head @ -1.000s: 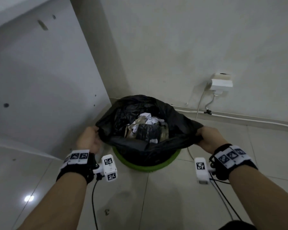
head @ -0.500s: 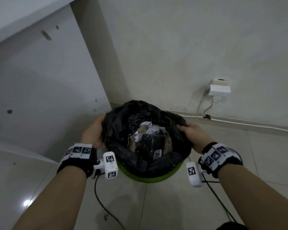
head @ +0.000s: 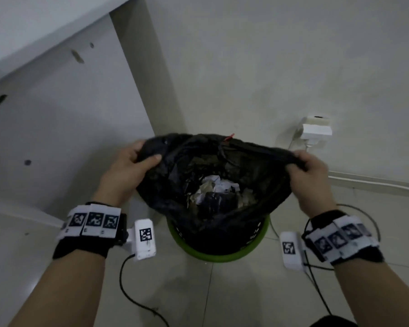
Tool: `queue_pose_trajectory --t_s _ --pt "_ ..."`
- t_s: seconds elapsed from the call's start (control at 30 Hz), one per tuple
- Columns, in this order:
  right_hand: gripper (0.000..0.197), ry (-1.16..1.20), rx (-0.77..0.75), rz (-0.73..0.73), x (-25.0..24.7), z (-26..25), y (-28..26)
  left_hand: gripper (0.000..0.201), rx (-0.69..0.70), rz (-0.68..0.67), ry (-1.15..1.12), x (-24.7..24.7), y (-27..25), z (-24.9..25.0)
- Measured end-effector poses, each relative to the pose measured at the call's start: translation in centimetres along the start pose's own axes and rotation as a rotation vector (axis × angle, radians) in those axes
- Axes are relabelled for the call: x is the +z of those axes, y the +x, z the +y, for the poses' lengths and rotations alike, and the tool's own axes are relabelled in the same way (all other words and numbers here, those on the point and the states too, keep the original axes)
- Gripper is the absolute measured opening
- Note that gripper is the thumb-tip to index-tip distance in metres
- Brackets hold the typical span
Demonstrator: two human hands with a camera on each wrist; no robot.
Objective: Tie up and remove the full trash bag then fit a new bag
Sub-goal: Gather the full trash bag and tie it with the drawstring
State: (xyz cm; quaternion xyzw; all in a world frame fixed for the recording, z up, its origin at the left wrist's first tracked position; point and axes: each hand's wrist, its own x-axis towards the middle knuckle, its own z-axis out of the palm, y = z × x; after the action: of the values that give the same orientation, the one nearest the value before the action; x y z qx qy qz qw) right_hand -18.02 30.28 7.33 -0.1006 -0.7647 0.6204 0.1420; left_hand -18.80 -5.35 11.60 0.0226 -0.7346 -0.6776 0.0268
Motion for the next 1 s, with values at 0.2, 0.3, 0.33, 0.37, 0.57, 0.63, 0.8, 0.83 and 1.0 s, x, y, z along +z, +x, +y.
queue_pose_trajectory --t_s 0.2,0.3,0.33,0.37,0.57,0.63,0.8,0.83,1.0 --pt "0.021 -0.530 -0.103 -0.236 -1.8 -6.3 2.4 0.022 0.411 0.249 0.099 -0.9 0.3 7.3" --pt "0.034 -0.353 -0.123 -0.102 -3.4 -9.8 4.3 0.021 0.468 0.393 0.134 -1.4 0.1 8.2" --pt "0.034 -0.209 -0.124 -0.016 -3.9 -10.6 5.1 0.019 0.459 0.415 0.124 -1.4 0.0 7.9" --pt "0.028 -0.097 -0.109 0.034 -4.2 -10.7 5.5 0.018 0.423 0.399 0.133 -1.4 -0.1 7.1" --pt "0.129 -0.140 0.281 0.061 2.3 0.7 -5.1 0.047 -0.073 -0.056 0.444 1.7 -0.5 -3.7" --pt "0.133 -0.199 0.515 -0.086 5.1 4.6 -10.0 0.053 -0.152 -0.207 0.569 3.3 -1.6 -7.3" --pt "0.118 -0.289 0.600 -0.262 6.8 10.5 -12.2 0.081 -0.378 -0.536 0.928 3.8 -3.8 -12.3" --pt "0.116 -0.321 0.567 -0.275 6.1 11.1 -11.1 0.086 -0.461 -0.606 0.924 3.5 -4.0 -12.2" --pt "0.089 -0.580 0.346 -0.346 2.0 11.7 -5.5 0.078 -0.250 -0.238 0.763 2.9 -3.7 -7.1"
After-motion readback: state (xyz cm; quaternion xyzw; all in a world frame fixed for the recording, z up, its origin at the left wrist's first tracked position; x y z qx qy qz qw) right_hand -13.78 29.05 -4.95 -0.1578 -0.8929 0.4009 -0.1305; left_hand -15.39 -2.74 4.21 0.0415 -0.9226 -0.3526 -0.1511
